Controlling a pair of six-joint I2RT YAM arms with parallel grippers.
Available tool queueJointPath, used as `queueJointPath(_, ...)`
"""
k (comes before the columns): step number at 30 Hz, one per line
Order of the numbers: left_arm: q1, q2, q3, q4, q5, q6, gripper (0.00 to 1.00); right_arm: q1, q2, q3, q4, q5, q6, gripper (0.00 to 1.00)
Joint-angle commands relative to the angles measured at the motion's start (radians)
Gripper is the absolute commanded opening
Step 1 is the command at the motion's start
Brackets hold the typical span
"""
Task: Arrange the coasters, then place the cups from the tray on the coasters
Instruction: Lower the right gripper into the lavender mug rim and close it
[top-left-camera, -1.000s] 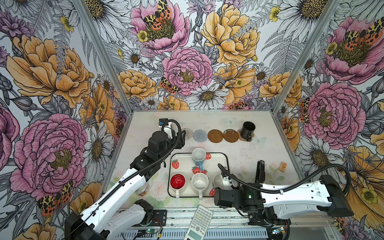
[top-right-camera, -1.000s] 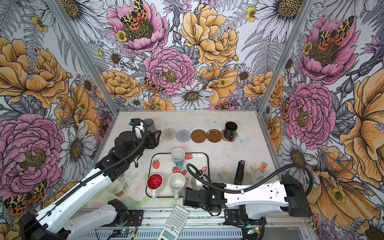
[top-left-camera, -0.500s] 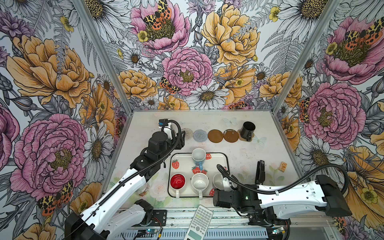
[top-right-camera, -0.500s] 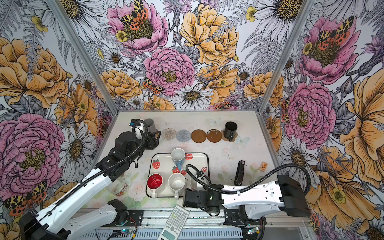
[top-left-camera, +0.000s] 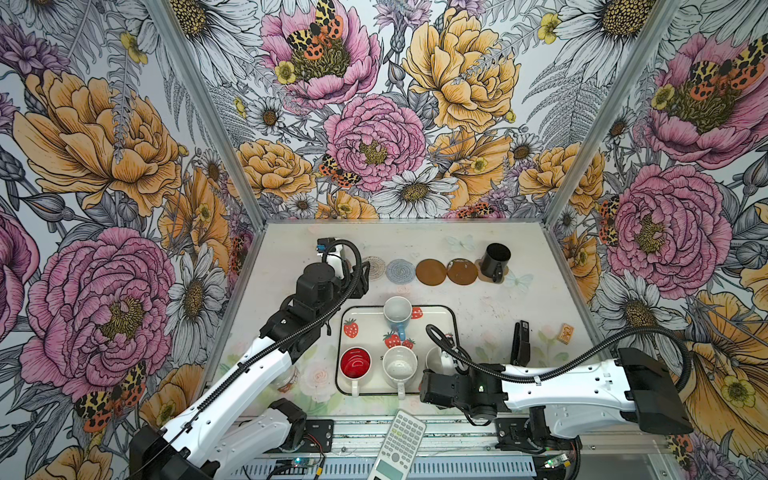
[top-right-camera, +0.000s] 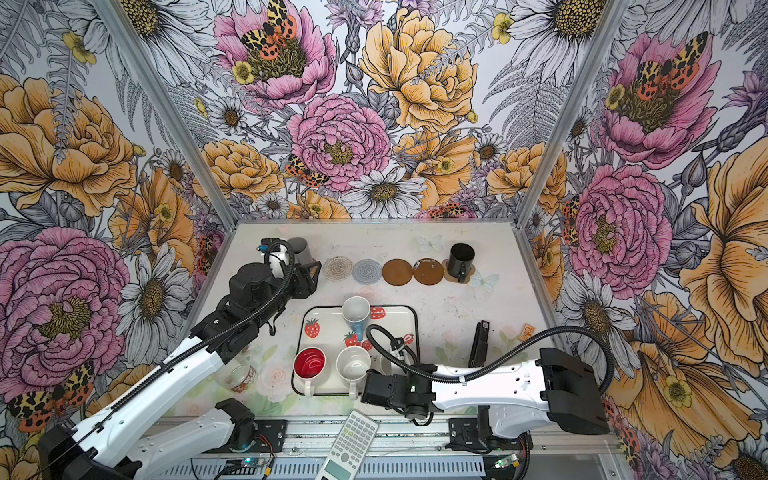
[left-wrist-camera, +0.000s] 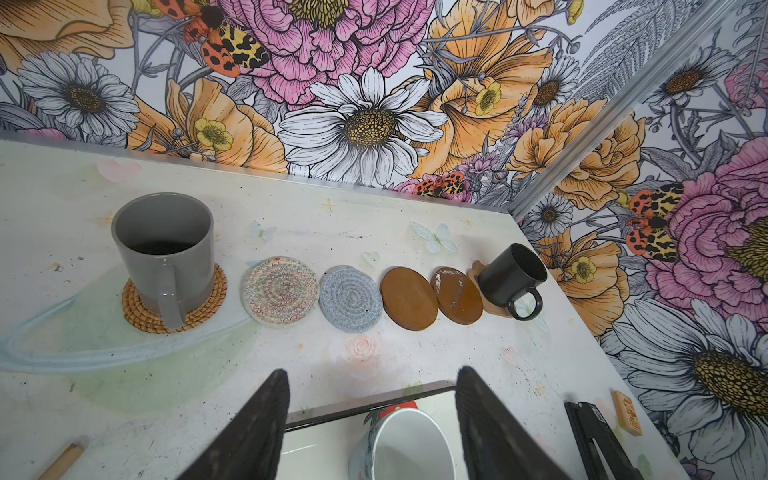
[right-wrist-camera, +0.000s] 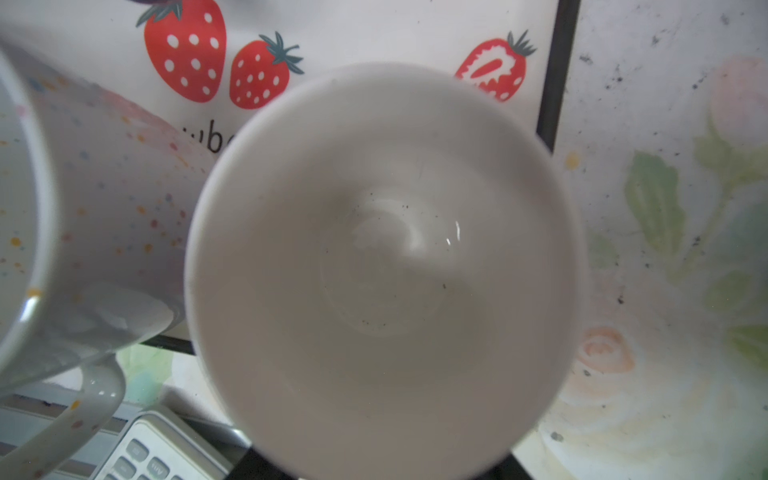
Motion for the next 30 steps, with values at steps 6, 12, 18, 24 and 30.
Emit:
queueJointPath(6,0.016,0.010,-0.003,0.027,0.028,-0.008,0.65,-0.019,0.047,0.002,0.040,-0.015,-0.030,0.52)
queueJointPath(12,0.017,0.022,-0.005,0.031,0.031,-0.008,0.65,-0.035,0.068,0.001,0.042,-0.029,-0.048,0.44)
queueJointPath(18,0.020,0.033,-0.004,0.037,0.031,-0.009,0.65,-0.045,0.084,0.005,0.043,-0.038,-0.065,0.31)
queueJointPath(24,0.021,0.042,-0.003,0.038,0.034,-0.011,0.65,-0.055,0.106,0.019,0.042,-0.056,-0.091,0.08)
queueJointPath(30,0.024,0.043,-0.005,0.038,0.030,-0.011,0.65,-0.058,0.106,0.043,0.040,-0.061,-0.123,0.00)
